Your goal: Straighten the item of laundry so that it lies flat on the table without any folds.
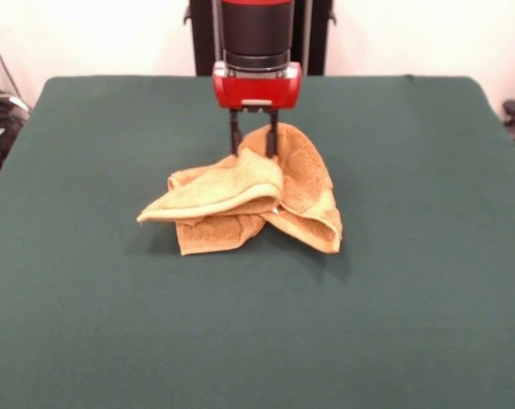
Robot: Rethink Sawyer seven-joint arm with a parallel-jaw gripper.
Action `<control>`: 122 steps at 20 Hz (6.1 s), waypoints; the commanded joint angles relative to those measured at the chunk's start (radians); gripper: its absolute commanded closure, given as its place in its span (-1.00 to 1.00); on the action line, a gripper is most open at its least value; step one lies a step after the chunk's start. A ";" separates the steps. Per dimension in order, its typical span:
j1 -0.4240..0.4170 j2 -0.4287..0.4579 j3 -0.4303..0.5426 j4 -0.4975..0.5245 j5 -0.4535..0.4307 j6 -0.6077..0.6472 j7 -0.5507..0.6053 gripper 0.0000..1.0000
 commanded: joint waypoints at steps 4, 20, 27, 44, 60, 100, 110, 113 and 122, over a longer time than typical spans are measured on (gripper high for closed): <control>0.004 -0.108 0.071 0.146 0.046 0.210 0.113 -1.00; -0.557 -0.216 0.307 0.114 -0.143 0.483 -0.362 -1.00; -0.544 -0.202 0.344 0.131 -0.199 0.469 -0.207 -1.00; -0.250 -0.230 0.252 0.175 -0.074 0.386 0.133 -1.00; -0.017 -0.024 0.129 0.064 0.016 0.244 0.257 -1.00; 0.017 -0.114 0.030 0.409 0.024 -0.001 0.182 -1.00; 0.028 -0.040 -0.016 0.470 -0.033 -0.154 0.184 -1.00; 0.027 -0.032 -0.026 0.489 -0.052 -0.215 0.194 -1.00; 0.047 -0.013 -0.004 0.260 0.076 -0.047 0.159 -1.00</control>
